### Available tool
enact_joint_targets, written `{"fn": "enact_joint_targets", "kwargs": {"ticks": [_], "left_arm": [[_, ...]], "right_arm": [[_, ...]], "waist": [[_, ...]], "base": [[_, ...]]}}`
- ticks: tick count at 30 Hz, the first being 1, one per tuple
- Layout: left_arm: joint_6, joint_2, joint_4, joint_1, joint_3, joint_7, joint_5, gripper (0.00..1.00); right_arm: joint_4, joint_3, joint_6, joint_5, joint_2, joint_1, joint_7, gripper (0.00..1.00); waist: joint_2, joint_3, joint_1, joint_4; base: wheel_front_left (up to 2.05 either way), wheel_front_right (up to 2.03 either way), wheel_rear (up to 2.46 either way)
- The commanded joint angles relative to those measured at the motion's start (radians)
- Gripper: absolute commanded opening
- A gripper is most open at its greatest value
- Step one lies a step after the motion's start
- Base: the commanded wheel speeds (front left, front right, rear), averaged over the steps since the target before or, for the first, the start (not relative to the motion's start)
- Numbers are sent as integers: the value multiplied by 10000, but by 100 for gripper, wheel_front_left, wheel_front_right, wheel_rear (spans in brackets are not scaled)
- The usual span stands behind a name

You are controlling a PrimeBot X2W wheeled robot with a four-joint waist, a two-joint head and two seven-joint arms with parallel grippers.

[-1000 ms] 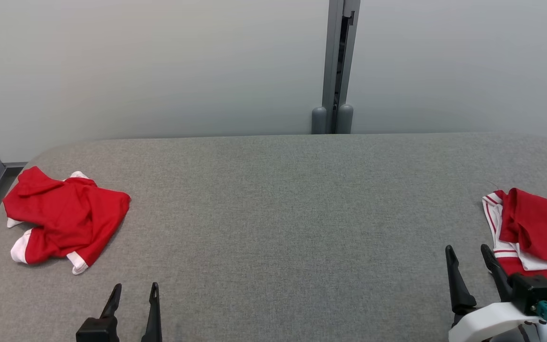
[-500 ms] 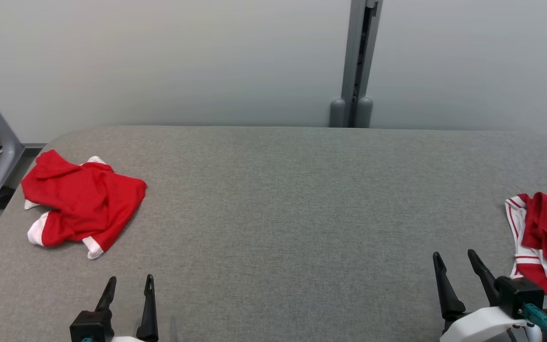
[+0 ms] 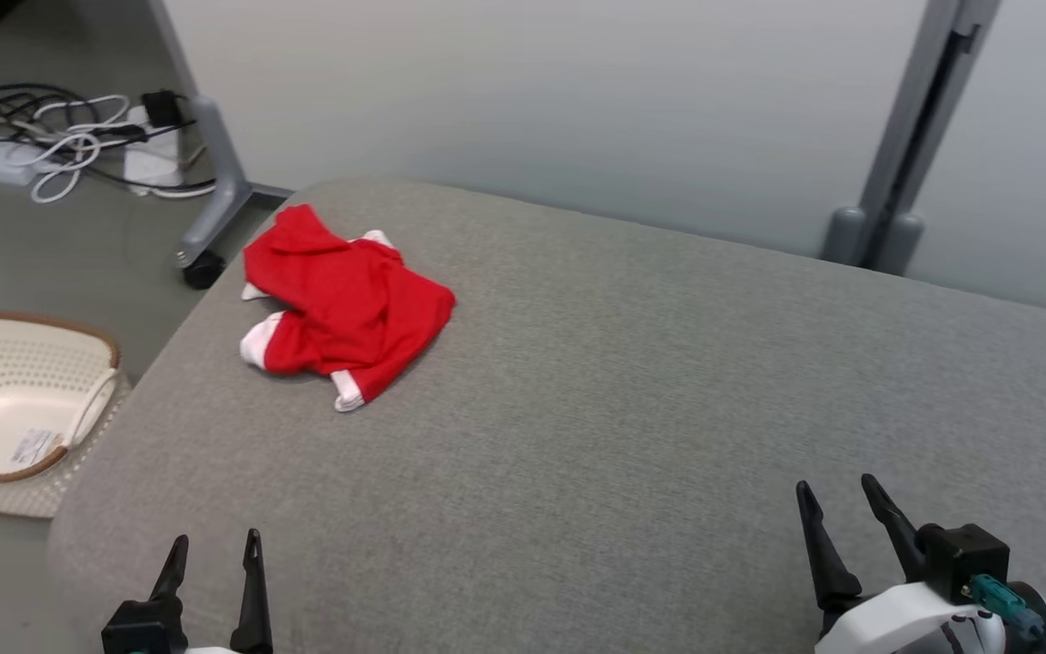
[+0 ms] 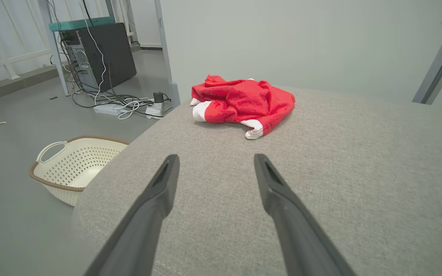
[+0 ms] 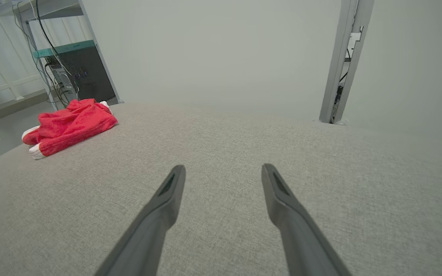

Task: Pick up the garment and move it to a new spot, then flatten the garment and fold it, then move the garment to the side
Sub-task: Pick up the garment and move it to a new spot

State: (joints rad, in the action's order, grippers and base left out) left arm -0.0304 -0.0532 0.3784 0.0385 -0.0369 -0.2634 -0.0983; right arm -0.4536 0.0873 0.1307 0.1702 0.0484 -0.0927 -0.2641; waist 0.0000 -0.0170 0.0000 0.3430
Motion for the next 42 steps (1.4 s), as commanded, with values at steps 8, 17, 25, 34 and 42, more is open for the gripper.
{"fn": "enact_joint_targets", "kwargs": {"ticks": [8, 17, 25, 34, 42], "left_arm": [[63, -28, -6, 126, -505, -14, -190, 100], [320, -3, 71, 68, -768, -14, -501, 100], [1056, -99, 983, -1199, -657, -14, -785, 100], [1589, -777, 2627, -4056, -389, -6, -1438, 100], [1610, -1999, 4531, -6800, 1099, 245, -2556, 100]], "right_arm": [[-113, 345, 0, 97, 55, -334, 1, 100], [-332, 678, 0, -3, 65, -775, 1, 100], [-189, 314, 0, -447, 61, -898, 1, 100], [324, 283, -2, -1373, 290, -1581, 1, 100], [1253, 165, 0, -1432, 660, -2144, 54, 100]], "waist": [[0, 206, 0, 1793], [0, 492, 0, 1890], [0, 949, 0, 1432], [0, 2494, 0, 236], [0, 3668, 0, -700]], "base": [[0, 0, 0], [0, 0, 0], [0, 0, 0], [0, 0, 0], [0, 0, 0]]}}
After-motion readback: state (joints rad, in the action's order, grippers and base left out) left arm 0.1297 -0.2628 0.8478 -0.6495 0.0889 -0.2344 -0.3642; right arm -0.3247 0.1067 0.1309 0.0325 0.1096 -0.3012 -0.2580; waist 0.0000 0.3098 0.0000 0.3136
